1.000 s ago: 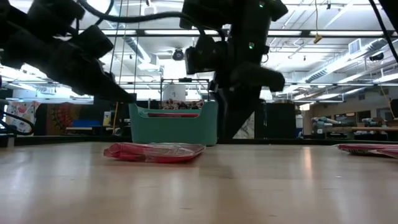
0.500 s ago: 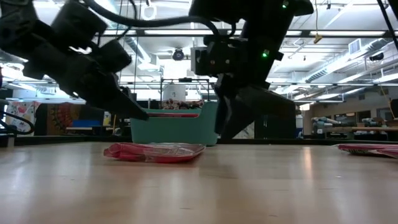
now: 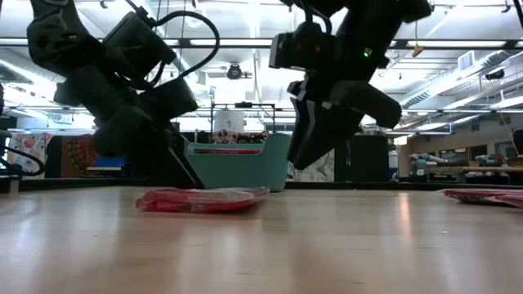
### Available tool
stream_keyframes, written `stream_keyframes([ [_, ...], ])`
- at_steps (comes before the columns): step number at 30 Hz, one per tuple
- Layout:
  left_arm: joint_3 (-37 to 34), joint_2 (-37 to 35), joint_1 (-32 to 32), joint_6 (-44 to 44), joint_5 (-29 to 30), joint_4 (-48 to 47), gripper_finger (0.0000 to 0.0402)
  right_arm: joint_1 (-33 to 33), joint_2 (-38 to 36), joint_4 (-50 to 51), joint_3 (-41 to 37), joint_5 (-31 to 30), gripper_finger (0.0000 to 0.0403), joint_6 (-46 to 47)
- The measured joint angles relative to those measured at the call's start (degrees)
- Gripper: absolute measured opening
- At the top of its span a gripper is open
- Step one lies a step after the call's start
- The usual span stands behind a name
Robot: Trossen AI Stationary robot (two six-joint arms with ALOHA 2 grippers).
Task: Sort popcorn bags into baskets
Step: Put the red popcorn bag into the green bin
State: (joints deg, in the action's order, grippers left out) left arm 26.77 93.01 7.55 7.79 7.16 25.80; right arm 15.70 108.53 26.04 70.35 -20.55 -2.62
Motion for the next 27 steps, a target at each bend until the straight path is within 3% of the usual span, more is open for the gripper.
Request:
stream_keyframes([
  [4, 0.08, -0.13, 0.00, 1.51, 0.07, -2.65, 0.0194, -0.04, 0.00, -7.70, -2.78, -0.46, 0.0144, -3.04],
  [9, 0.10, -0.13, 0.00, 1.89, 0.11, -3.54, 0.0194, 0.33, 0.02, -16.10, -6.42, -2.72, 0.0144, -14.03],
  [19, -0.01, -0.11, 0.00, 1.61, 0.09, -3.32, 0.0194, 0.46, 0.02, -31.25, -13.35, 0.75, 0.0144, -31.73],
  [27, -0.05, -0.07, -0.59, 1.43, -0.20, -3.21, 0.0194, 0.46, 1.64, -36.23, -14.97, 1.58, 0.0144, -43.70],
])
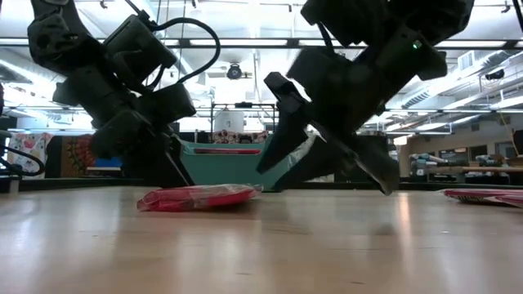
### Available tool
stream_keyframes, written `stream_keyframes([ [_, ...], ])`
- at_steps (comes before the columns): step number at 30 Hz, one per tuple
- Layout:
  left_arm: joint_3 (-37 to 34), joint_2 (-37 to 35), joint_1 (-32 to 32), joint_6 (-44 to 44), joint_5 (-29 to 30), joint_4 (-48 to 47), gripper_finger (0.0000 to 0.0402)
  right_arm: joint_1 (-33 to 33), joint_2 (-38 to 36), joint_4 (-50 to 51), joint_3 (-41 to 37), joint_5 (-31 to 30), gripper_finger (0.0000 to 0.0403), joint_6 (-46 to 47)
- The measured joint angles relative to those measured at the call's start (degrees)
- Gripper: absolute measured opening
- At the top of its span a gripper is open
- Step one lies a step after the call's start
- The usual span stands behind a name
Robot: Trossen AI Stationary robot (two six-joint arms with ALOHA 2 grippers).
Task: Sort popcorn bags into baskets
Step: Put the red popcorn bag into the green bin
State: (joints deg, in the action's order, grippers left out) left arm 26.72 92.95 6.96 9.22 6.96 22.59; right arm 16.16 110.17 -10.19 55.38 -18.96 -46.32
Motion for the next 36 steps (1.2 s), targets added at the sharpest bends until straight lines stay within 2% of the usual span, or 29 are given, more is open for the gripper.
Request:
stream_keyframes([
  [4, -0.02, 0.02, -0.15, -0.23, 0.18, 0.07, 0.0194, 0.04, 3.32, -4.68, 0.74, -1.18, 0.0144, -8.15],
  [8, -0.04, 0.04, -0.17, -0.71, 0.30, -0.10, 0.0194, -0.07, 4.76, -9.19, 1.18, -4.07, 0.0145, -11.84],
  [17, -0.07, 0.02, -0.18, -1.07, 0.45, 0.12, 0.0194, -1.92, 5.13, -14.33, 1.46, -0.13, 0.0143, -13.73],
  [24, -0.11, 0.02, -0.17, -1.67, 0.40, 0.41, 0.0194, -2.37, 5.13, -17.49, 1.53, -0.03, 0.0138, -14.28],
  [30, -0.14, 0.07, -0.20, -2.90, 0.92, 1.19, 0.0194, -4.03, 5.11, -15.01, 1.55, 2.99, 0.0104, -11.82],
  [36, -0.15, 0.09, -0.17, -3.91, 1.38, 1.88, 0.0194, -4.59, 5.11, -14.91, 1.57, 3.62, 0.0031, -11.33],
])
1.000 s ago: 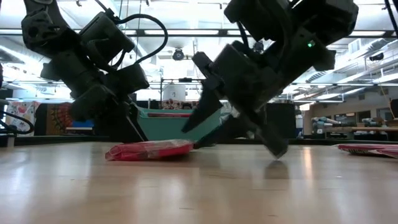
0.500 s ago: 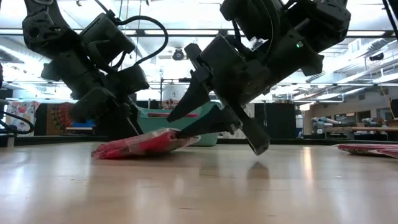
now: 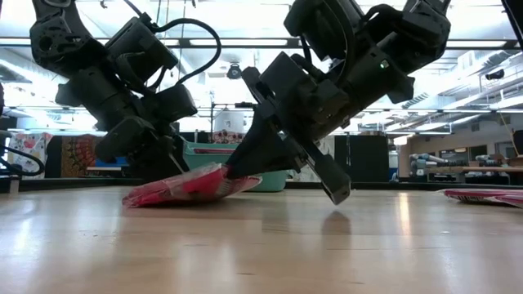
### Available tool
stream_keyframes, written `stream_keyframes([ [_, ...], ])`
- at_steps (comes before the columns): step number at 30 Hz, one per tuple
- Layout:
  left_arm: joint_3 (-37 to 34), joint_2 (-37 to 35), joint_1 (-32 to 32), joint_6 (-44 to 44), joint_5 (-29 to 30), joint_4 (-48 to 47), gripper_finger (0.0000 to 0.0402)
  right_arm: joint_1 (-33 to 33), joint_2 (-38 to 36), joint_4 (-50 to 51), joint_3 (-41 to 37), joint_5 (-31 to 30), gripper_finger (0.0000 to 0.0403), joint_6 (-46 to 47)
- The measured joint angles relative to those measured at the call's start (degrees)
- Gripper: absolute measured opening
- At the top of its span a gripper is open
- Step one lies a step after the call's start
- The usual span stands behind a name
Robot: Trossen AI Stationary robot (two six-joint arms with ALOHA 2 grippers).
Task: Sort popcorn bags into baskets
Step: Put the red popcorn bag into the green bin
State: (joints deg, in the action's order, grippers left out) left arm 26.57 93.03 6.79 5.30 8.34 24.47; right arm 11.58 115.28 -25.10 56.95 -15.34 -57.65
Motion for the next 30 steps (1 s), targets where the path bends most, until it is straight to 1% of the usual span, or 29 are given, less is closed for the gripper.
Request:
stream_keyframes([
  [2, 0.00, 0.00, 0.00, -0.04, 0.02, 0.03, 0.0194, -0.02, 0.00, 0.11, 0.02, 0.01, 0.0012, 0.04],
  [6, 0.02, -0.84, 0.00, -1.23, -0.01, -0.50, 0.0194, 0.02, 0.00, 0.24, 0.06, -1.17, 0.0012, 0.91],
  [12, 0.02, -9.31, 0.56, -1.16, -0.50, -2.29, 0.0194, 1.68, -0.78, 0.10, 0.13, -8.45, 0.0006, -1.27],
  [14, 0.04, -11.79, 0.97, -0.88, 1.35, -3.57, 0.0194, 2.19, -1.30, 0.64, 0.13, -9.99, 0.0005, -1.20],
  [17, 0.04, -14.76, 2.32, -0.75, 7.07, -4.95, 0.0194, 2.91, -2.24, 0.69, 0.13, -11.71, 0.0005, -0.85],
  [20, 0.01, -16.64, 3.65, -1.05, 12.50, -5.86, 0.0194, 3.62, -3.61, 0.77, 0.13, -16.30, 0.0004, -0.32],
  [22, -0.76, -17.76, 4.35, -1.48, 14.09, -4.86, 0.0194, 4.00, -4.73, 1.87, 0.13, -19.26, 0.0004, 0.04],
  [25, -2.22, -19.67, 4.63, -1.98, 15.81, -2.80, 0.0194, 4.35, -6.41, 4.88, 0.13, -21.11, 0.0003, 0.69],
  [27, -3.47, -21.26, 4.63, -2.52, 16.72, -1.17, 0.0194, 4.37, -7.64, 7.57, 0.13, -21.99, 0.0003, 2.43],
  [30, -5.89, -24.16, 4.61, -3.00, 17.09, 1.10, 0.0194, 4.01, -9.52, 11.05, 0.13, -25.39, 0.0003, 5.30],
])
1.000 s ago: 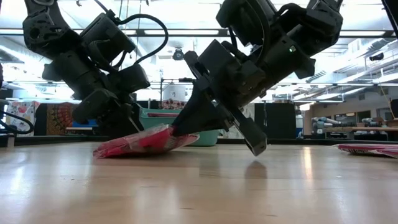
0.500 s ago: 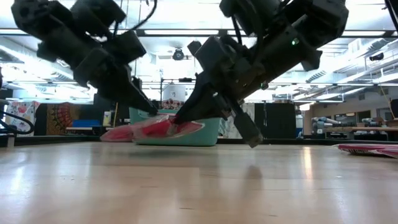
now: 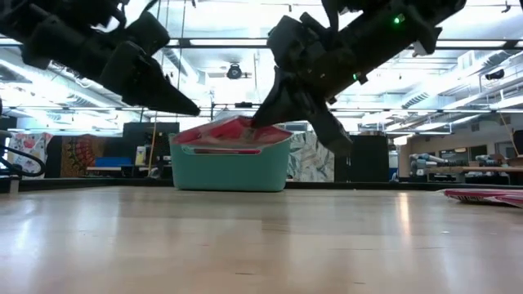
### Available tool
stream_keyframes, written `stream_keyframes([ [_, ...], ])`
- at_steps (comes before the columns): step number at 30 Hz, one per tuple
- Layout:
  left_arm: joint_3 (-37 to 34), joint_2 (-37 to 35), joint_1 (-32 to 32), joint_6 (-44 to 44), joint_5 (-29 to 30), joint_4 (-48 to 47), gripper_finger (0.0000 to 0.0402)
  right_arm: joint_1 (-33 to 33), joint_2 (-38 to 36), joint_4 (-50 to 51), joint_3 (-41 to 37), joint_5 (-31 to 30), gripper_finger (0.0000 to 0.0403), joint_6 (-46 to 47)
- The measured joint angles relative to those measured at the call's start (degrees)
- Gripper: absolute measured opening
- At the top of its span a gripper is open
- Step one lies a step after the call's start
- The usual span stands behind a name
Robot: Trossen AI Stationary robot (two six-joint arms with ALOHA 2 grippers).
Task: Sort popcorn bags into baskets
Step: Put the red popcorn bag into the green bin
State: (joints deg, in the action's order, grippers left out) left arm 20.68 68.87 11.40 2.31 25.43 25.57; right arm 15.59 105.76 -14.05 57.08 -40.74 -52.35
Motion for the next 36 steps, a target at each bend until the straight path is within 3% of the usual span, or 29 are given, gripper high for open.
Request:
stream_keyframes([
  [6, -3.36, -6.00, 0.01, 0.01, 0.41, 1.76, 0.0194, -2.33, -4.27, 2.12, 0.08, -3.27, 0.0002, 4.67],
  [12, -5.29, -12.22, 0.23, 0.13, 0.28, 1.25, 0.0194, -5.10, -5.47, 6.19, 6.03, -5.41, 0.0002, 4.73],
  [22, -5.58, -13.52, 0.49, 2.58, -1.32, -1.69, 0.0194, -15.82, -3.69, 22.27, 17.83, 1.14, 0.0002, 14.96],
  [28, -5.61, -13.52, 0.48, 3.86, -1.33, -3.42, 0.0194, -20.62, 1.71, 24.75, 25.12, 6.27, 0.0002, 15.27],
  [36, -5.58, -13.50, 0.39, 4.07, -1.31, -5.25, 0.0194, -25.37, 14.38, 37.02, 44.17, 6.52, 0.0002, 18.90],
])
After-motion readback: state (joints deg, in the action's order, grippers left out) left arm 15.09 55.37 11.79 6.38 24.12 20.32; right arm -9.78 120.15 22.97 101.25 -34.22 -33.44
